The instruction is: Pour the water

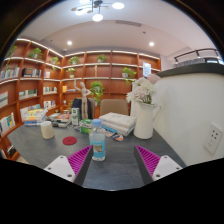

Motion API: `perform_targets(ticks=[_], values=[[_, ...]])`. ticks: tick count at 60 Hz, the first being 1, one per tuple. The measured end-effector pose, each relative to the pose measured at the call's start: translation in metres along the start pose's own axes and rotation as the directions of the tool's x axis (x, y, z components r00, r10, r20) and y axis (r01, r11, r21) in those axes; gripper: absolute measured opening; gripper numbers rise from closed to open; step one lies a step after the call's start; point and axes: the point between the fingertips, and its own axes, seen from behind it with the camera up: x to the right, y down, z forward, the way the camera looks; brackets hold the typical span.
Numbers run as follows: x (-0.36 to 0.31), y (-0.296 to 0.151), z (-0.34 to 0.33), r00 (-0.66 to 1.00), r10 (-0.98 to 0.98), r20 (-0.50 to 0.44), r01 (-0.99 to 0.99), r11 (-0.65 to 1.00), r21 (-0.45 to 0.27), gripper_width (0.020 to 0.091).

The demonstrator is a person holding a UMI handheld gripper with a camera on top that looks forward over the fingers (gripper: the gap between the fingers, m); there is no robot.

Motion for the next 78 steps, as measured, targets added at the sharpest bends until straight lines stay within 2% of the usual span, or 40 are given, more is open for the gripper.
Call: perform_targets(ticks=[5,16,31,43,46,49,52,53,57,60,78], values=[[-0.013,0.0,0.008,1.0,0.0,0.026,0.0,1.0,0.018,0.0837],[-0.064,0.036,0.077,0.999,0.025,0.036,-0.026,0.999,0.024,0.0854],[-0.072,0.029,0.142,0.999,0.049,0.004,-0.049,0.998,0.044,0.0851],[-0.068,0.022,0.173,0.999,0.019,-0.034,-0.017,0.998,0.058,0.068],[-0.067,0.02,0.177,0.999,0.022,-0.04,-0.019,0.998,0.064,0.0604],[-0.062,0.017,0.179,0.998,0.017,-0.059,-0.012,0.997,0.077,0.047],[-0.062,0.019,0.181,0.998,0.025,-0.057,-0.02,0.997,0.073,0.0459],[-0.062,0.019,0.181,0.998,0.029,-0.058,-0.025,0.997,0.073,0.0424],[-0.057,0.02,0.181,0.995,0.055,-0.078,-0.049,0.996,0.07,0.0374],[-0.053,0.022,0.179,0.995,0.037,-0.097,-0.03,0.997,0.066,0.0309],[-0.054,0.02,0.181,0.993,-0.014,-0.12,0.021,0.998,0.057,0.0307]])
